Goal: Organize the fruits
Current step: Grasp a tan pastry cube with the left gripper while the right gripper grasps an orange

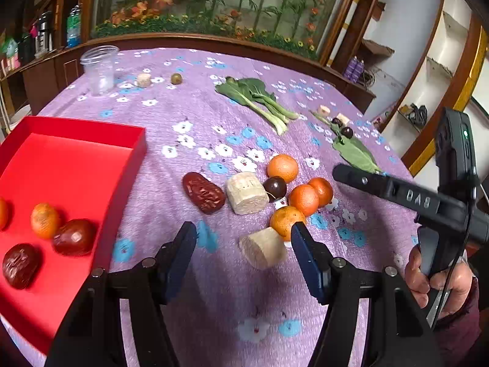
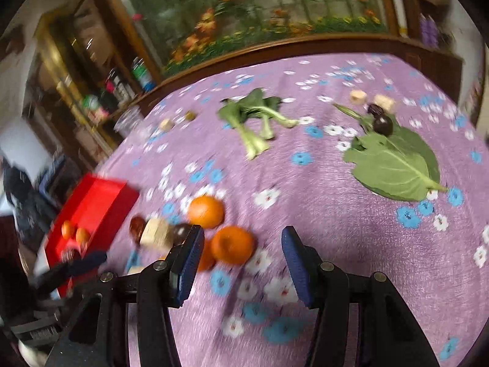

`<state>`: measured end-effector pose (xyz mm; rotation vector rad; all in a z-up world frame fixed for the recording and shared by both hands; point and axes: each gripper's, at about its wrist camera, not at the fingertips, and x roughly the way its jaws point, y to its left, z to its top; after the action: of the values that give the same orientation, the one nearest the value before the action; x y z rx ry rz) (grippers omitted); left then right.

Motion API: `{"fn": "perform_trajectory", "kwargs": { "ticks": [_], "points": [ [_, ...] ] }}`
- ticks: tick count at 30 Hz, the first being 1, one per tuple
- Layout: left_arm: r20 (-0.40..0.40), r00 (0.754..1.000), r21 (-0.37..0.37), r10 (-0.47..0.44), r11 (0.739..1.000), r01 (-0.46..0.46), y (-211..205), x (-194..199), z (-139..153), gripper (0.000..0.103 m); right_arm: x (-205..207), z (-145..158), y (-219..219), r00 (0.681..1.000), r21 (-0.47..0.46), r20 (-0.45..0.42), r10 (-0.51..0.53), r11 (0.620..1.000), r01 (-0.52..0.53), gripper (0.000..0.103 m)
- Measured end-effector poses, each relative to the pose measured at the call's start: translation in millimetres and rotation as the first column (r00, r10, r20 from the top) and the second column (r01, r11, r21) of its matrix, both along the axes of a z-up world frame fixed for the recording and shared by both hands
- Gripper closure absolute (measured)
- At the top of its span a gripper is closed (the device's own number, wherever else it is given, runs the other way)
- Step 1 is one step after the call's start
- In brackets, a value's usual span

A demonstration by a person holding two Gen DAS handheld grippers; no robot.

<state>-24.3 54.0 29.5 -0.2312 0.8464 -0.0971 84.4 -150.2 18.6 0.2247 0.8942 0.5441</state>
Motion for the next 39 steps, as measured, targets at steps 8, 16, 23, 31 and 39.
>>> {"fn": "perform_trajectory", "kwargs": {
  "ticks": [8, 16, 23, 31, 39],
  "points": [
    [-0.044, 0.993, 0.071, -0.114, 0.991, 0.117, -22.5, 11.9, -17.5, 0.066, 12.5, -18.7, 10.5, 0.999, 0.012, -0.046, 0.028, 1.000, -0.027, 0.053],
    [-0.070, 0.990, 0.079, -0.125, 0.988, 0.130, -26.4, 22.8, -19.5, 0.056, 15.9, -24.8, 17.7, 0.998, 0.023, -0.056, 0.042, 0.999, -0.041, 0.053],
    [-0.060, 0.984, 0.230, -0.165, 0.957, 0.174, -49.3, 16.1, -25.7, 0.071, 11.1, -25.0, 17.8, 0.998, 0.006, -0.036, 0.048, 0.999, -0.048, 0.052],
    [-0.018, 0.990, 0.149, -0.139, 0.979, 0.140, -32.9, 7.5, -14.9, 0.079, 6.2, -22.2, 22.3, 0.998, -0.044, -0.001, 0.065, 0.997, -0.065, 0.051],
    [0.022, 0.993, 0.110, -0.114, 0.988, 0.111, -23.4, -8.4, -1.6, 0.079, -1.0, -18.4, 31.4, 0.994, -0.122, 0.062, 0.092, 0.989, -0.084, 0.060]
  ]
}}
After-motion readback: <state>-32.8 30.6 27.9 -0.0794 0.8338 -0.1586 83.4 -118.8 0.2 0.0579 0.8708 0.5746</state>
